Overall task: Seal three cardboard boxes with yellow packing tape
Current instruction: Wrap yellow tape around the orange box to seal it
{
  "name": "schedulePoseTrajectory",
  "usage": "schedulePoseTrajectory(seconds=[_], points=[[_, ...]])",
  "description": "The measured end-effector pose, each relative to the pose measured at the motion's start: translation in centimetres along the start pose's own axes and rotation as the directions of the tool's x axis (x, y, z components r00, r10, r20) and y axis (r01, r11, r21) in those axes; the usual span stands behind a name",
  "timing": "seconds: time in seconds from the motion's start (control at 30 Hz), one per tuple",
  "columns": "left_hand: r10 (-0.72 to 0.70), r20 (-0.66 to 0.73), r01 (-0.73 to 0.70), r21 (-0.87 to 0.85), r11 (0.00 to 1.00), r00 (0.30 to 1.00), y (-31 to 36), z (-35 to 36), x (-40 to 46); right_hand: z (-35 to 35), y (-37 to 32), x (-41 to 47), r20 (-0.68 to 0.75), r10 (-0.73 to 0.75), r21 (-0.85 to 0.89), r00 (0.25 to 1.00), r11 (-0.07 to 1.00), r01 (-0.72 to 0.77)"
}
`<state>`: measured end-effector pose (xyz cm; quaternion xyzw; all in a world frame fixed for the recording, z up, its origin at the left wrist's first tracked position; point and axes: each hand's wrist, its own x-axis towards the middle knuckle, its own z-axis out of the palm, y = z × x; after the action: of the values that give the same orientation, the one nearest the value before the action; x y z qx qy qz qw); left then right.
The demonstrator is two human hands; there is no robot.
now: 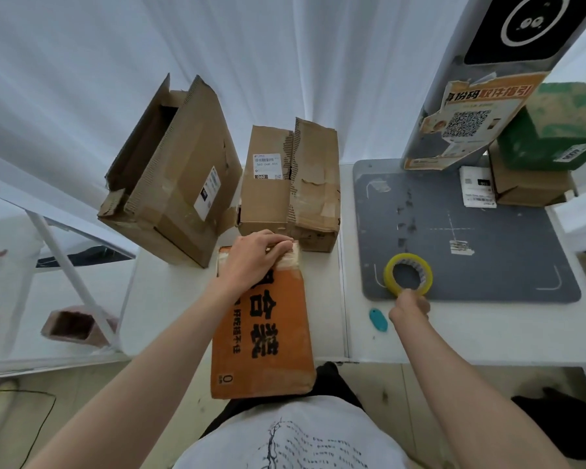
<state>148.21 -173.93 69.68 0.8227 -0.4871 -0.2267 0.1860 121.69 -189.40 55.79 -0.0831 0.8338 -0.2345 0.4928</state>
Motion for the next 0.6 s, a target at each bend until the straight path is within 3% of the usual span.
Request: schedulePoseTrajectory(seconds=[0.07,0.1,0.17,0.2,0.27,0.33,0.37,0.43,0.6], points=[[0.016,0.039,-0.02,0.122,0.992,0.999,0.1,0.3,-0.1,0.1,-0.6,-2.6,-0.052,-0.043,-0.05,0.998,0.998,0.04],[0.018,0.061,-0.029,0.188,0.982,0.998,0.1,0.5,-0.1,0.5,-0.9,-4.3,-0.047,-0.136,-0.006,0.99,0.991,0.136],[0.013,0.081,-0.034,0.265,0.964,0.997,0.1,0.7,-0.1,2.0,-0.8,-8.3,0.127,-0.398,0.083,0.908,0.917,0.39],[0.008,0.08,-0.03,0.283,0.959,0.997,0.1,0.8,-0.1,2.7,-0.3,-10.8,0.316,-0.485,0.071,0.815,0.869,0.49],[-0.005,0.067,-0.016,0.311,0.95,0.998,0.3,0.8,0.0,4.2,0.7,-15.2,0.682,-0.47,0.046,0.561,0.792,0.608],[-0.013,0.045,-0.003,0.344,0.939,0.999,0.4,0.9,0.0,5.5,2.1,-18.1,0.86,-0.377,0.037,0.345,0.719,0.694],[-0.007,0.03,-0.004,0.356,0.934,1.0,0.5,0.9,-0.1,6.0,2.7,-19.0,0.895,-0.343,0.04,0.285,0.699,0.714],[-0.001,0.006,-0.001,0.357,0.934,1.0,0.5,1.1,-0.2,6.7,3.8,-19.8,0.913,-0.318,0.045,0.257,0.705,0.708],[-0.02,0.033,0.008,0.309,0.951,0.999,0.2,0.9,0.5,7.2,3.6,-19.5,0.92,-0.252,0.021,0.3,0.796,0.605]])
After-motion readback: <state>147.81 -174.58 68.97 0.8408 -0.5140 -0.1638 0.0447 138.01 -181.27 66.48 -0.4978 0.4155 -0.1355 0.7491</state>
